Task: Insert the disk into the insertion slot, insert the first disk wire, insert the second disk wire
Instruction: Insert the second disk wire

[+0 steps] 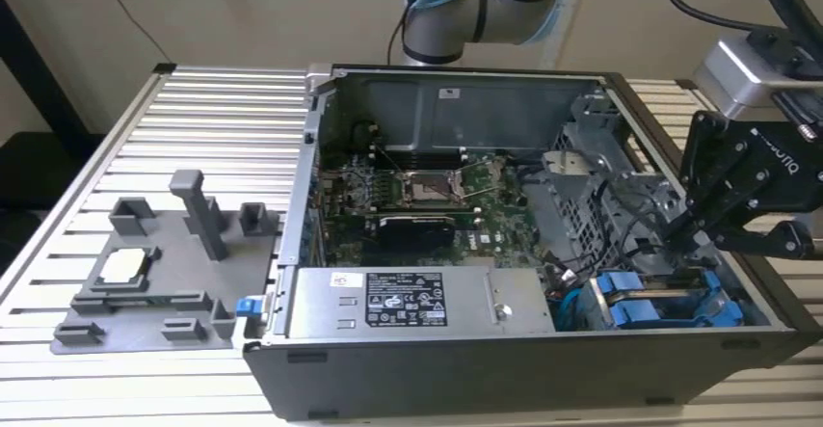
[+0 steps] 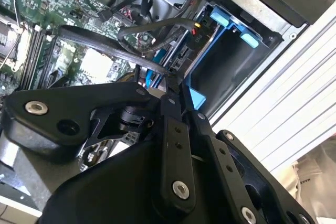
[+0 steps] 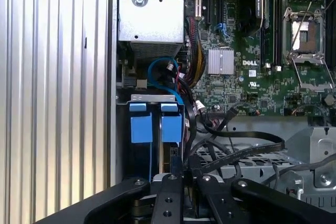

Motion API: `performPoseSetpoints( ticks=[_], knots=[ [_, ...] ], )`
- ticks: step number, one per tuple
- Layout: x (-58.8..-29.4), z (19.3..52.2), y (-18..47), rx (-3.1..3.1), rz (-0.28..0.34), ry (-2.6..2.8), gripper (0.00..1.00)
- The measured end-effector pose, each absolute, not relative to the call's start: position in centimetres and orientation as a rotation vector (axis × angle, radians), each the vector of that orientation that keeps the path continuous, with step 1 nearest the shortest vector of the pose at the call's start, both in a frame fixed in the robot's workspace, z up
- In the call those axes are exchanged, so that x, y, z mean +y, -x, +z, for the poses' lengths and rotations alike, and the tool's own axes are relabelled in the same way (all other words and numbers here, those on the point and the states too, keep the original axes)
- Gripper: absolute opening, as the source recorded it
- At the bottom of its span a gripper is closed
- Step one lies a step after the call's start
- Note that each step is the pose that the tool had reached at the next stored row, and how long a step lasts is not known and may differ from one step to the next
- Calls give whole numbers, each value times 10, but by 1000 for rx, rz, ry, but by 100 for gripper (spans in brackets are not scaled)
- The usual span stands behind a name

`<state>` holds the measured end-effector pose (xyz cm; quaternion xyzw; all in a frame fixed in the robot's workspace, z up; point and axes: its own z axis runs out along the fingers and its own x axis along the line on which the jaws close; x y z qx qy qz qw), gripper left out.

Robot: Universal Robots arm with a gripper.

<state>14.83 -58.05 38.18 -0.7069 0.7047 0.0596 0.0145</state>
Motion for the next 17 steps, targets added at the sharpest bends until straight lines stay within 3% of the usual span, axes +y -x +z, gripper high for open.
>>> performPoseSetpoints(
  ticks=[17],
  knots=[
    [-581,373,-150,2193,186,2200,16]
  ],
)
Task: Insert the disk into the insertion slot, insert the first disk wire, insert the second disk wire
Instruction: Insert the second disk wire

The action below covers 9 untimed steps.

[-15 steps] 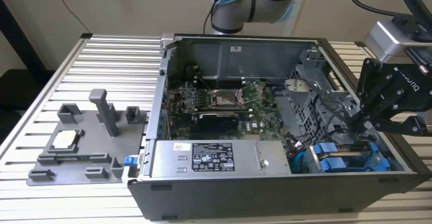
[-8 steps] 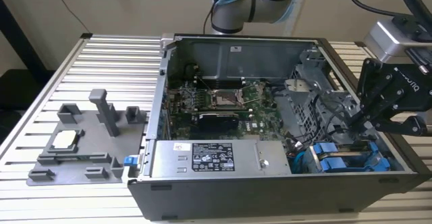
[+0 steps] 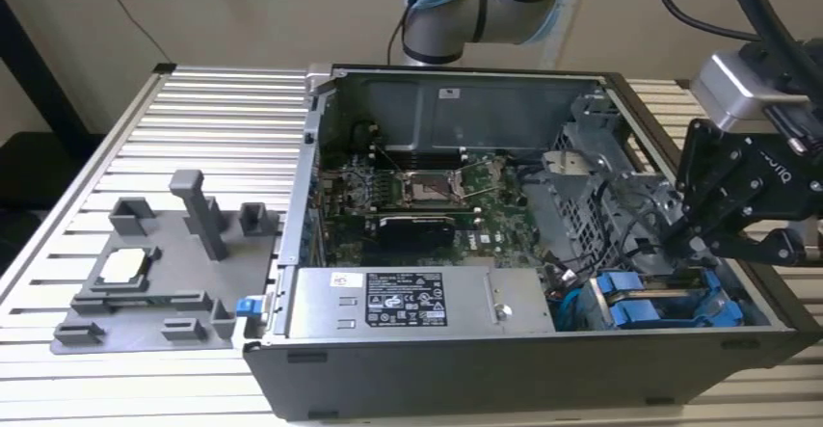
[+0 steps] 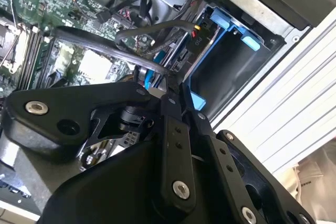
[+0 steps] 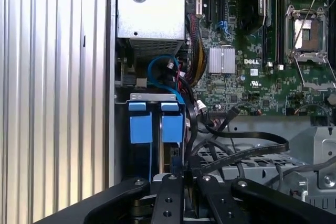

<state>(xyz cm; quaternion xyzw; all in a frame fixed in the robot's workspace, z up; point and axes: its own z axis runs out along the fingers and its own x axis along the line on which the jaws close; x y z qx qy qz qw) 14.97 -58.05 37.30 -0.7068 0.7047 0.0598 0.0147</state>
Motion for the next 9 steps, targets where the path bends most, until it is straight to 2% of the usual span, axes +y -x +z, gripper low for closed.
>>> performPoseSetpoints(
  ticks=[9],
  knots=[
    [-581,361,-152,2192,188,2199,16]
  ],
)
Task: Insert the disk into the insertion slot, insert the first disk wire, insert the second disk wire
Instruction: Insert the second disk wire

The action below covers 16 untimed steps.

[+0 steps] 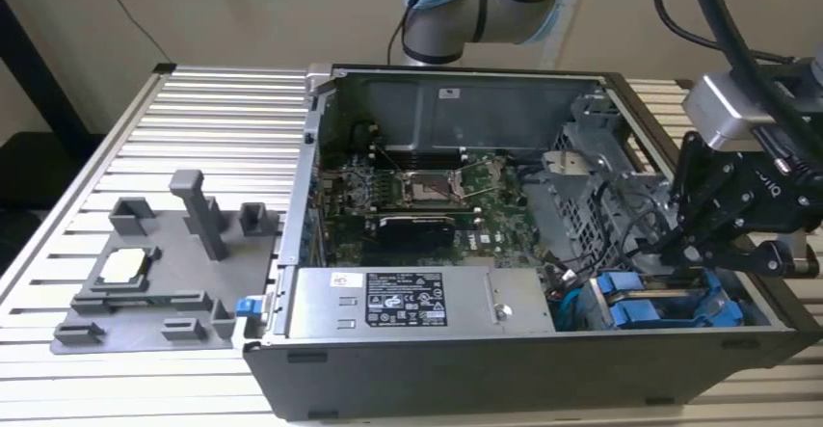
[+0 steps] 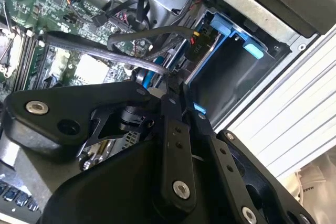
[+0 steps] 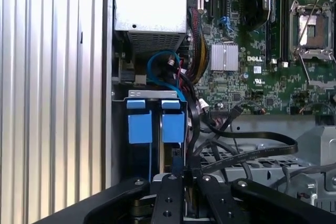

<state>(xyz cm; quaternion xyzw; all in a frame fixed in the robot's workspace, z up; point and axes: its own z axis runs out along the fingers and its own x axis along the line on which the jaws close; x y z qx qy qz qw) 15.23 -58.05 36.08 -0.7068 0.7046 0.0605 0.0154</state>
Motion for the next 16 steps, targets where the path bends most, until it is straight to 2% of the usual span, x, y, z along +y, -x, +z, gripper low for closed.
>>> performPoseSetpoints(
  ticks=[16],
  knots=[
    [-581,348,-155,2190,193,2197,16]
  ],
)
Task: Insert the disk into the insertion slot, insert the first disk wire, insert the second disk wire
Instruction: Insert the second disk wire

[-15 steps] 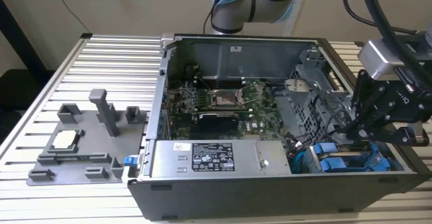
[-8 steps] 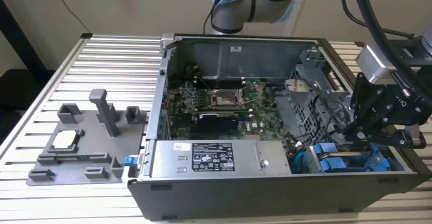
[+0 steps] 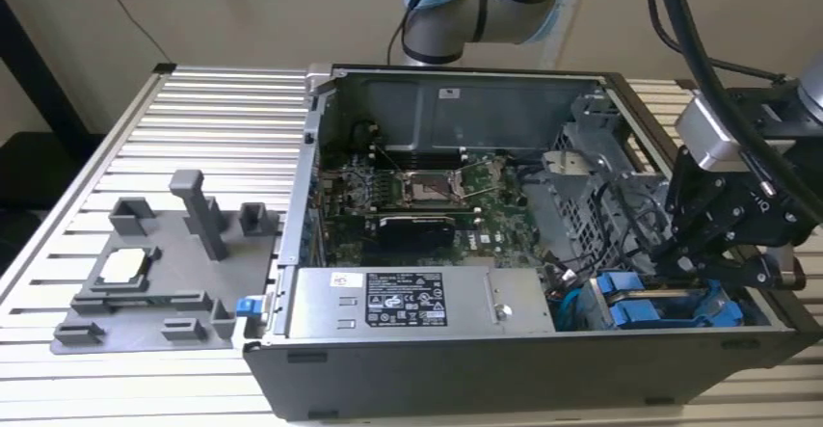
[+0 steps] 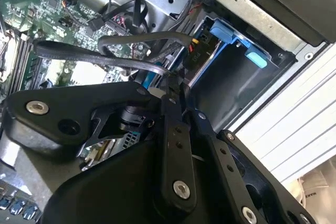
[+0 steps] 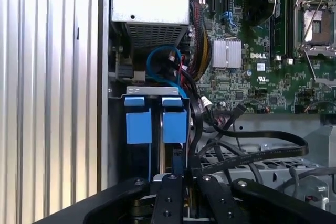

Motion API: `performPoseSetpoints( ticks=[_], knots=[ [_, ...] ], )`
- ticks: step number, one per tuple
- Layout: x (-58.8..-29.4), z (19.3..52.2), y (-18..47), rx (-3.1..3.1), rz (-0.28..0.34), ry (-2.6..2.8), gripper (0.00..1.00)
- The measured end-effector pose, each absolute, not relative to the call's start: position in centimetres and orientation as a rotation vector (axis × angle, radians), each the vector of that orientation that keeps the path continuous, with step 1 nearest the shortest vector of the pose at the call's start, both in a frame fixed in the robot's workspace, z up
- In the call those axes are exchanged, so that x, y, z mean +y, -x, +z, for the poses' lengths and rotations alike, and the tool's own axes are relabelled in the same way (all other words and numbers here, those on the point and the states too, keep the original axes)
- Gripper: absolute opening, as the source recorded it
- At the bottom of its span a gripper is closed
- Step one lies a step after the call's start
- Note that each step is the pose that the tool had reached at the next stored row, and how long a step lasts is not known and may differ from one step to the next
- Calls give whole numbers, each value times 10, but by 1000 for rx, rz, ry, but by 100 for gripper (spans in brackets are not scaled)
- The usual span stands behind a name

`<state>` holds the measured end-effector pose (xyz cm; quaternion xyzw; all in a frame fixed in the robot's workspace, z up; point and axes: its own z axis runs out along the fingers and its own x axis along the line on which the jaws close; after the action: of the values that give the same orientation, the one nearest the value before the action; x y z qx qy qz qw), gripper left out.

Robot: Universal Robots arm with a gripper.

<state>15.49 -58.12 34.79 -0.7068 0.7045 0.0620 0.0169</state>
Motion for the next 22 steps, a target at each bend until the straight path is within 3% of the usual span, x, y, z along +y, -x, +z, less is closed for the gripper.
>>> performPoseSetpoints(
  ticks=[22],
  knots=[
    [-581,338,-158,2189,195,2195,16]
  ],
)
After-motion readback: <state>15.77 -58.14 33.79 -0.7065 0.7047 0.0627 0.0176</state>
